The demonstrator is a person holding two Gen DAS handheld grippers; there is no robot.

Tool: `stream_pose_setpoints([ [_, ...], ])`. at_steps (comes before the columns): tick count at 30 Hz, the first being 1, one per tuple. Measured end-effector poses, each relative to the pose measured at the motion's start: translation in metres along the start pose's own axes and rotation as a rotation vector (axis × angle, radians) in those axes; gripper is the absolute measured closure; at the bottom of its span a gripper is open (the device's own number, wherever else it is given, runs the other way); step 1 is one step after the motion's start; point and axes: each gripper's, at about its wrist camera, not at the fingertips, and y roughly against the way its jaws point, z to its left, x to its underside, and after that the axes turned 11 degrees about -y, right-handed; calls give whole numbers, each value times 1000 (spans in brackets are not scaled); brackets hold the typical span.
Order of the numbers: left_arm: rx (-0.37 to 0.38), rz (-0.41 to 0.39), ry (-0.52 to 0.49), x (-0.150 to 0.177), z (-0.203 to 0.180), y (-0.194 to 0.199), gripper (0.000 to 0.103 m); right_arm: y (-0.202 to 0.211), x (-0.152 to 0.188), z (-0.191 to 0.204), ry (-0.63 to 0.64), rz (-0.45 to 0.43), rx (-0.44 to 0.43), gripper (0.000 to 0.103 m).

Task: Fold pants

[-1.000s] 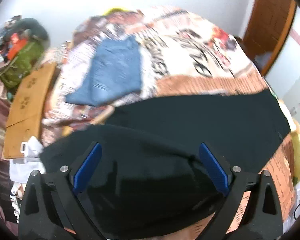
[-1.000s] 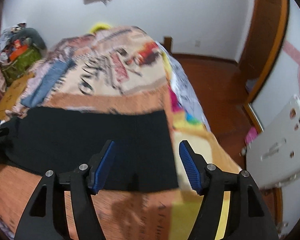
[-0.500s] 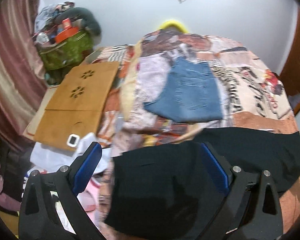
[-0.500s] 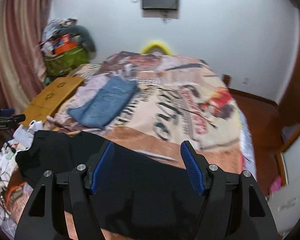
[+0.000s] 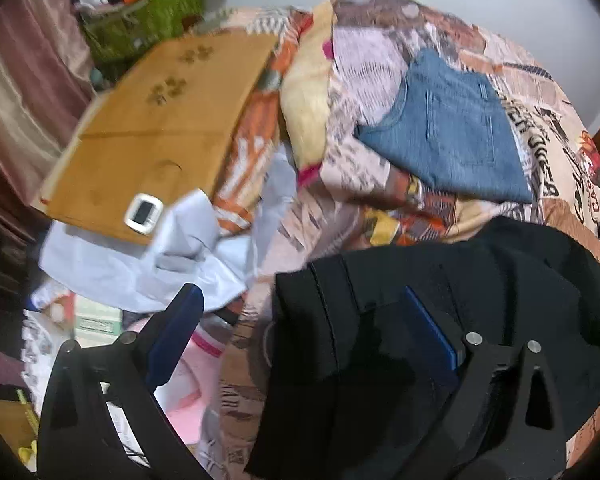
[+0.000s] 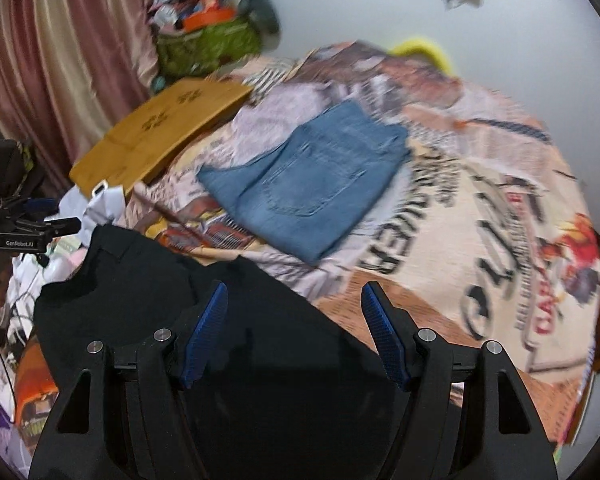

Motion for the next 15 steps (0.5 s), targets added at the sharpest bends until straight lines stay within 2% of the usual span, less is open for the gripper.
stream_pose_setpoints([
  [4,83,20,18,0,-2,-23,9,-36,-8,8,30,79,-12,37],
  [6,126,43,13,-2,-6,-36,19,-56,-11,11,43,125,-18,37],
  [9,165,62,7,-5,-13,-49,21,-79,-13,16,59,189,-38,38],
  [12,202,45,2,-6,-16,-49,30,-97,-12,20,63,245,-50,46],
  [15,201,28,-12,-6,-18,-48,32,-109,-12,21,49,283,-73,55],
])
